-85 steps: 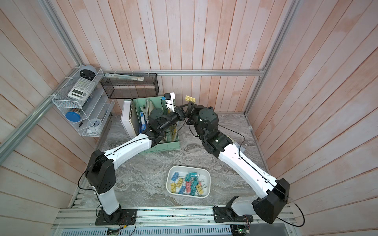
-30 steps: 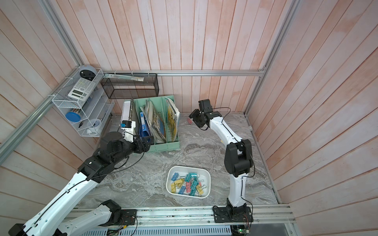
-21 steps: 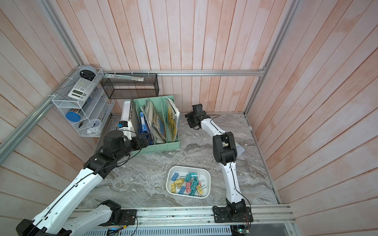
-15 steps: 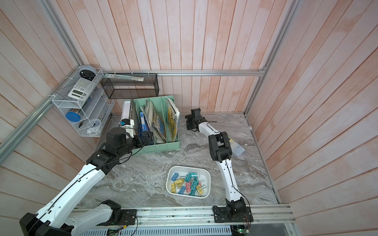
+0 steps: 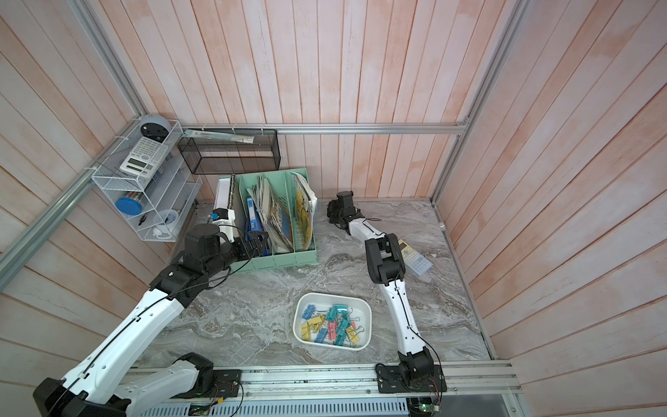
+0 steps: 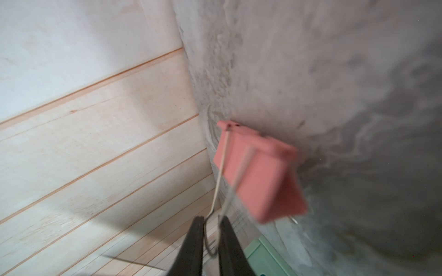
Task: Put the binder clips in the storage box
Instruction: Pick up the binder clip at the center of the board, then place the binder clip in the storage box.
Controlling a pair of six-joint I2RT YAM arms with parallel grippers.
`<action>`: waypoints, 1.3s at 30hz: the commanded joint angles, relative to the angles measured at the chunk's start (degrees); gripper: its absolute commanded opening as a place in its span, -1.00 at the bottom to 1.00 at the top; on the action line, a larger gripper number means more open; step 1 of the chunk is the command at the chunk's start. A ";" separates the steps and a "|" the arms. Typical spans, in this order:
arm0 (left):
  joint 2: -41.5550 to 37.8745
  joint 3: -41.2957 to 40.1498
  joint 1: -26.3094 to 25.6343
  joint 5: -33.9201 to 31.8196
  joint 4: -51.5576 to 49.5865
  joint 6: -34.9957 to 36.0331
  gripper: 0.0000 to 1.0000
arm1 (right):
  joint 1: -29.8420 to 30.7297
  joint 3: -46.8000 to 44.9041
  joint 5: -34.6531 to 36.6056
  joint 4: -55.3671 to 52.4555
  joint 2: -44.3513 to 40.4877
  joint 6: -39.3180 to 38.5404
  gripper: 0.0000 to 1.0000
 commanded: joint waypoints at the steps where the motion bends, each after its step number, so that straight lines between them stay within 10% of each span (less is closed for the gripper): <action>1: -1.44 0.61 0.30 0.29 0.22 0.91 1.00 | -0.43 -3.09 1.35 1.32 -2.16 1.00 -1.00; 20: 13.02 13.87 0.44 10.79 23.84 -16.66 1.00 | 0.50 -44.99 5.53 20.11 -47.25 9.37 -1.00; 39: 29.40 24.71 -4.82 15.67 39.41 -26.38 0.23 | 18.99 -40.97 16.13 19.47 -64.36 3.07 -1.00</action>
